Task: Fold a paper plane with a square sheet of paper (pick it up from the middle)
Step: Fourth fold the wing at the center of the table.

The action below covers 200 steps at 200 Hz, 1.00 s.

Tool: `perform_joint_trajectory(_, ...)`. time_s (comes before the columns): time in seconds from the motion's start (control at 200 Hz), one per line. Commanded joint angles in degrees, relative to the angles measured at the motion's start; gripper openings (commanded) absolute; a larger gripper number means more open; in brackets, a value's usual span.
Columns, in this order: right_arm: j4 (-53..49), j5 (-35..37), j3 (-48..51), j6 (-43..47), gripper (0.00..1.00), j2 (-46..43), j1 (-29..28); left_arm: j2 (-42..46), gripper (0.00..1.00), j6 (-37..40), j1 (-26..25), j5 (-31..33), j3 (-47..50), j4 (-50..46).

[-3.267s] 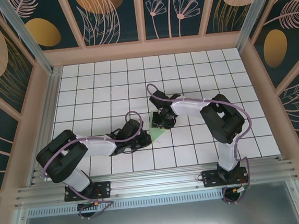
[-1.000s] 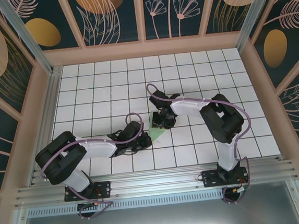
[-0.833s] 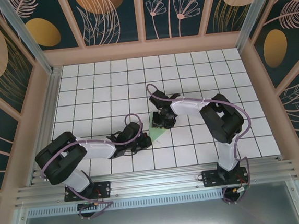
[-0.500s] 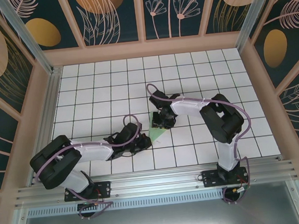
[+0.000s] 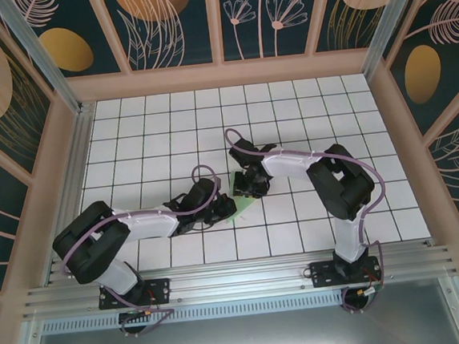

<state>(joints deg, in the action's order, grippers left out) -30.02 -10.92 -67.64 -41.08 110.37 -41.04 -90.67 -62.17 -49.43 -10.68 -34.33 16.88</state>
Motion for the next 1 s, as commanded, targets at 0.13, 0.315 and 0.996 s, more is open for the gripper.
perform_joint_trajectory(0.13, -1.7, 9.4, 5.1, -0.6, 0.37, 10.2, 0.5, -2.5, 0.11, 0.9, 0.2, 0.5, -0.5, -2.9)
perform_joint_trajectory(0.315, -1.7, 9.5, 5.0, -0.7, 0.37, 10.1, 0.5, -3.4, 0.11, 0.3, 0.1, -0.1, 0.5, -2.9)
perform_joint_trajectory(0.996, 5.6, -0.7, 3.6, 5.0, 0.45, -12.0, 4.6, -4.6, 0.00, 0.9, 0.1, 2.3, 1.4, -10.5)
